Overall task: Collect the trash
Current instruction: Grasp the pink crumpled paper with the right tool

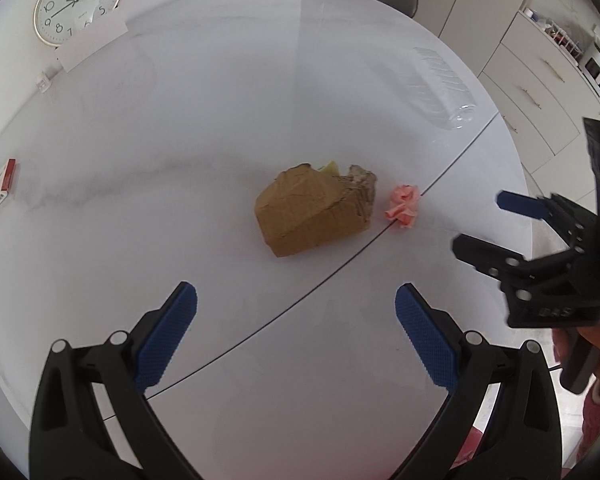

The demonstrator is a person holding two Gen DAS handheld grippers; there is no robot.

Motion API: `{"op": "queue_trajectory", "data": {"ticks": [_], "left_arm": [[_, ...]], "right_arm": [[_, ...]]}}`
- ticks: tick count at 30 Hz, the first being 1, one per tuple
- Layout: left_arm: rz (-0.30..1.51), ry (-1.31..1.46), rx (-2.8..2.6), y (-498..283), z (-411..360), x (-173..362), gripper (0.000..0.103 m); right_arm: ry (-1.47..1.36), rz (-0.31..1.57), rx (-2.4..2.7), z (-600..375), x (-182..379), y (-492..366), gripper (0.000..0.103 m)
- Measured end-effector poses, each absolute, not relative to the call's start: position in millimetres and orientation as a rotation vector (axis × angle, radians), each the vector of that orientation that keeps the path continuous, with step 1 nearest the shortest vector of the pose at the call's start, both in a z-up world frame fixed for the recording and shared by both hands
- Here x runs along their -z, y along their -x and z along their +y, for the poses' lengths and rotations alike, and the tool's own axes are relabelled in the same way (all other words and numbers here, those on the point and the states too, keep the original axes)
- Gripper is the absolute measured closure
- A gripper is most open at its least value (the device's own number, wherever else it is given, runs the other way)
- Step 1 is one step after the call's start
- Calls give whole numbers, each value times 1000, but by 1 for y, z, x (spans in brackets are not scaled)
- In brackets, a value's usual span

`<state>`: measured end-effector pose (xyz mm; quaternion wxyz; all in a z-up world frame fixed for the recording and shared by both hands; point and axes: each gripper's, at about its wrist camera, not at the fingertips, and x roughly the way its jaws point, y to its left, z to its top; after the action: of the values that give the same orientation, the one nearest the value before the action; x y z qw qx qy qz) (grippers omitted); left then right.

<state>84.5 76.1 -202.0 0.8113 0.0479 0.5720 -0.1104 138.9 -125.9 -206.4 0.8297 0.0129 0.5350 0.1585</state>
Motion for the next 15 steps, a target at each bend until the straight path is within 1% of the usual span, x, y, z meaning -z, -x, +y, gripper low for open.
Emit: {"op": "queue_trajectory", "data": {"ticks": [2, 6, 8, 9, 11, 12, 13, 15], "left_arm": [[1229, -85, 229, -90, 82, 204, 8], [1244, -47, 203, -100, 93, 207, 8], [1247, -30, 191, -104, 97, 207, 8], [1246, -27, 187, -105, 98, 207, 8], [1243, -21, 176, -108, 100, 206, 8], [1242, -19, 171, -109, 100, 205, 8], [1242, -18, 169, -110, 100, 204, 8], [1240, -18, 166, -112, 98, 203, 8]], "right_arm": [[8, 1141, -368, -116, 214, -153, 12], [110, 1146, -425, -100, 228, -171, 18], [182, 1157, -448, -93, 236, -177, 28], [208, 1161, -459, -91, 239, -178, 31], [233, 1163, -477, -90, 243, -179, 45], [235, 1162, -488, -90, 244, -179, 49], [235, 1153, -494, -92, 243, -180, 54], [214, 1151, -510, -94, 243, -184, 56]]}}
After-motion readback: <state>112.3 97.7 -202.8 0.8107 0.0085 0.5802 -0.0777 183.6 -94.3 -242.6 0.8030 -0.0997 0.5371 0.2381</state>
